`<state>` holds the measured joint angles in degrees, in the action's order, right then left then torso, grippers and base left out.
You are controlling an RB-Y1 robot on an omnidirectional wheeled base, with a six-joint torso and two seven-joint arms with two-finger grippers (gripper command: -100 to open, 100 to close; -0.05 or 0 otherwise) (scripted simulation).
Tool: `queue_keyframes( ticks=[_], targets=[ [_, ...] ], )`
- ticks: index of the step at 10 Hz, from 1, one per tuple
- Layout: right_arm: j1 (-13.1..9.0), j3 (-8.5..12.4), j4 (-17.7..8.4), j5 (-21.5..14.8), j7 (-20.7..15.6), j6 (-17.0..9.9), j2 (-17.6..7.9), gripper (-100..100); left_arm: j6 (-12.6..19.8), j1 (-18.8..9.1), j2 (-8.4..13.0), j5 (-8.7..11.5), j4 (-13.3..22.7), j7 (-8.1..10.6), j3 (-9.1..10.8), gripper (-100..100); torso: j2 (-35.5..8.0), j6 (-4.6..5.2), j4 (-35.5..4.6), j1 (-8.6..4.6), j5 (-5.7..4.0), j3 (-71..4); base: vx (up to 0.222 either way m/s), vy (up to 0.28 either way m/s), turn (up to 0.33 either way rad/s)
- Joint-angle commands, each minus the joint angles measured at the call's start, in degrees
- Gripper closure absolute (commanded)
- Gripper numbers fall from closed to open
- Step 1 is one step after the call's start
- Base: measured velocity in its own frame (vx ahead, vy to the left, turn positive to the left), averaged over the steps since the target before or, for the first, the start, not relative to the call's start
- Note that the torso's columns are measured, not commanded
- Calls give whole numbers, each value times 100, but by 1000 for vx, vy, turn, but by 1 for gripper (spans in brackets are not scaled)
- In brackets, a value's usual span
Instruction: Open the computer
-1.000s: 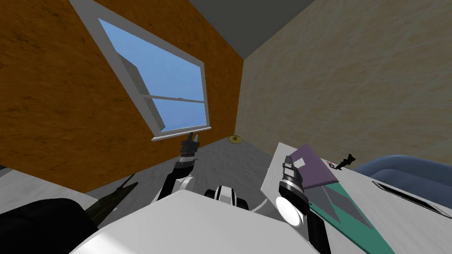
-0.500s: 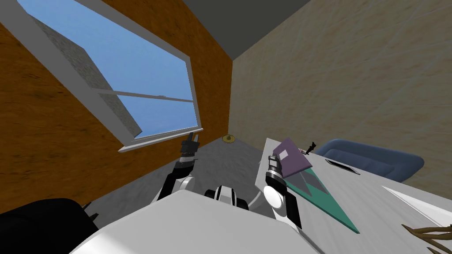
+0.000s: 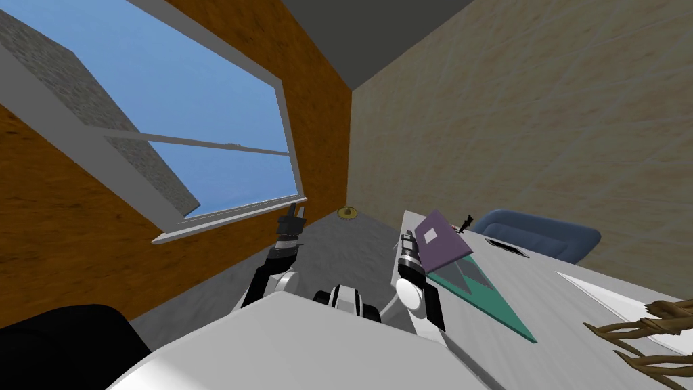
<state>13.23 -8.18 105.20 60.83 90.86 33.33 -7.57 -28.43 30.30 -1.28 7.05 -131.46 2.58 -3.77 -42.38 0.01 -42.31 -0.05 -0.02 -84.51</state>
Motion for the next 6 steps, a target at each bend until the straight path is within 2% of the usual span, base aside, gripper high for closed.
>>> queue_keyframes(
  ticks=[1, 4, 5, 6],
  targets=[
    [-6, -22, -10, -6, 6, 13, 3, 100, 0, 0, 0, 0, 0, 0, 0, 0, 6, -1, 1, 3, 1, -3, -8, 7, -56],
    [-6, -22, -10, -6, 6, 13, 3, 100, 0, 0, 0, 0, 0, 0, 0, 0, 3, -1, 0, -1, 0, -2, -32, -14, -83],
    [-292, -309, -251, 80, 34, 61, -106, 100, 0, 0, 0, 0, 0, 0, 0, 0, 7, 0, 1, -2, 0, -4, -8, -33, -279],
    [-352, -485, -251, 80, 34, 61, -106, 100, 0, 1, 1, 0, 0, 0, 1, 0, 19, 1, 5, -1, 0, -11, 3, -67, -380]
  ],
)
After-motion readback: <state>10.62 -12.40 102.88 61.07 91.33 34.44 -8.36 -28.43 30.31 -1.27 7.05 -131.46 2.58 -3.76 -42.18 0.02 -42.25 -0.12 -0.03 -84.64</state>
